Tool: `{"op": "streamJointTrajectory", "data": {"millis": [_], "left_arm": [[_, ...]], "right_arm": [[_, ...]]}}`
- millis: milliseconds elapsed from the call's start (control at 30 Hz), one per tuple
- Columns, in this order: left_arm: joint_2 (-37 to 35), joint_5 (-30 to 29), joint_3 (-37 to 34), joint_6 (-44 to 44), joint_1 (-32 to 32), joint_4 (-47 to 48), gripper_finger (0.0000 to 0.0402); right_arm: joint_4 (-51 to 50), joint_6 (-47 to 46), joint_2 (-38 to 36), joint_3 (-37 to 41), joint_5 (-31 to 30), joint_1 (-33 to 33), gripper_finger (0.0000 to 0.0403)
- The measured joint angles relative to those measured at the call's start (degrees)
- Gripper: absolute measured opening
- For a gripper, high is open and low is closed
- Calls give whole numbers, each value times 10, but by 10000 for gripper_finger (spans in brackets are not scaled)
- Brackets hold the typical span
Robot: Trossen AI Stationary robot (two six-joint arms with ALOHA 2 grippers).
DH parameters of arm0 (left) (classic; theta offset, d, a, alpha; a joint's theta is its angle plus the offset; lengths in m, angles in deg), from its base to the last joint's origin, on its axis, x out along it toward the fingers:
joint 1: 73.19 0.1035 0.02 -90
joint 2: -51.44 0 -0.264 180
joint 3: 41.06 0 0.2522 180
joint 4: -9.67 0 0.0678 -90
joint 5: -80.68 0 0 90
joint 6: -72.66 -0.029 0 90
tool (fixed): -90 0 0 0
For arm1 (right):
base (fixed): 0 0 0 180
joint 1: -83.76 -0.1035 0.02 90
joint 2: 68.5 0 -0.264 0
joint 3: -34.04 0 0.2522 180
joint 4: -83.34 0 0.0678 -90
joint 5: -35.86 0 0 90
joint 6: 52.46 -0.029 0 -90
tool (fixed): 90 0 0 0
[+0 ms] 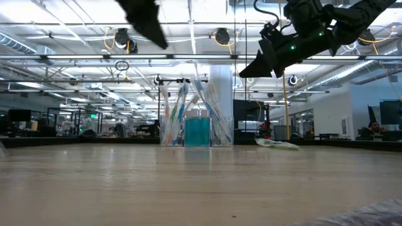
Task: Pick & Place toothbrushing station
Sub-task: Put the green toothbrush into the transparent organizer
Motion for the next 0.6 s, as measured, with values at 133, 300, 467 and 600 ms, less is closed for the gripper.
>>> {"op": "streamJointTrajectory", "data": {"millis": [133, 300, 467, 600], "left_arm": [[-3, 90, 0, 201, -11, 121, 168], [4, 174, -16, 375, -44, 220, 168], [5, 198, -60, 452, -115, 231, 168], [5, 213, -104, 322, -205, 219, 168]], "right_arm": [[-6, -7, 0, 0, 0, 0, 43], [-8, -7, 0, 0, 0, 0, 43], [-11, -13, 0, 0, 0, 0, 43], [-18, -10, 0, 0, -1, 0, 43]]}}
